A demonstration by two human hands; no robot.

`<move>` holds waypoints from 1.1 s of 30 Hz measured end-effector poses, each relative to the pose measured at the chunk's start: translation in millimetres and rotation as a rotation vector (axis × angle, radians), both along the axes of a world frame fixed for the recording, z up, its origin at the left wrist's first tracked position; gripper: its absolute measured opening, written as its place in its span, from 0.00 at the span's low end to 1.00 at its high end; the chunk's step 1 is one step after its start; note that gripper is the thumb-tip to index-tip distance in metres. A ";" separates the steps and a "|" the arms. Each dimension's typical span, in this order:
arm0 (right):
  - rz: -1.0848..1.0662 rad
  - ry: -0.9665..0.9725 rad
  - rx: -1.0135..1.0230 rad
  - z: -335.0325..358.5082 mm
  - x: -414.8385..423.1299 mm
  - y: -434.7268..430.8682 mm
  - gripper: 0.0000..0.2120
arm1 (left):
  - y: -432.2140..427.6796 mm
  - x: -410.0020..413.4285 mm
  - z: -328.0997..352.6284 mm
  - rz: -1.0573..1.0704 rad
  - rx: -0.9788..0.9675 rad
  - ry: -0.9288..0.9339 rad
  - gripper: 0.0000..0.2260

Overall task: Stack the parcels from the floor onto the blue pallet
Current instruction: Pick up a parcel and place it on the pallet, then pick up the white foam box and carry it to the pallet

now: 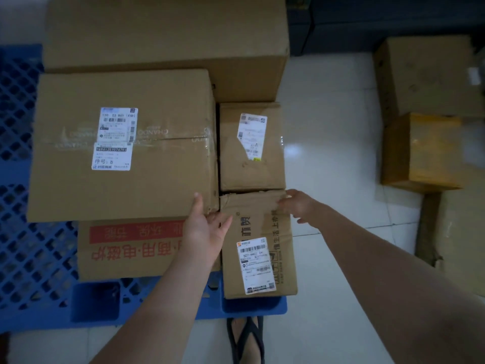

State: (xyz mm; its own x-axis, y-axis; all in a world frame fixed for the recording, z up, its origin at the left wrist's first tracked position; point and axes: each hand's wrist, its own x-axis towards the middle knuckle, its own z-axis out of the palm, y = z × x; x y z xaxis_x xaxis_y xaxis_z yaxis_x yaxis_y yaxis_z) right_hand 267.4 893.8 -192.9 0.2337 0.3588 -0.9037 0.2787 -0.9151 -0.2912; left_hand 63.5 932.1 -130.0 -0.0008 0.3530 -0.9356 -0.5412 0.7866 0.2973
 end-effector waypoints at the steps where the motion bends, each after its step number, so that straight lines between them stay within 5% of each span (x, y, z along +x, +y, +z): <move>1: 0.059 0.001 -0.016 15.3 7.9 -4.3 0.25 | -3.9 11.8 8.8 -0.071 -0.016 0.020 0.30; 13: 0.044 -0.178 -0.030 163.9 223.5 -156.3 0.20 | -53.2 203.8 94.8 -0.774 0.086 0.198 0.10; 16: -0.006 -0.197 -0.007 173.4 290.5 -213.4 0.22 | -78.4 271.4 101.0 -0.880 0.174 0.230 0.17; 19: -0.084 -0.174 -0.022 177.2 350.8 -280.4 0.21 | -117.4 340.1 105.8 -0.996 0.196 0.262 0.11; 26: -0.437 -0.213 -0.263 150.7 450.9 -497.0 0.17 | -253.6 474.9 81.1 -1.403 0.204 0.309 0.09; 33: -0.952 -0.092 -0.322 36.3 417.7 -626.9 0.15 | -366.9 534.6 -25.3 -1.911 0.261 0.394 0.06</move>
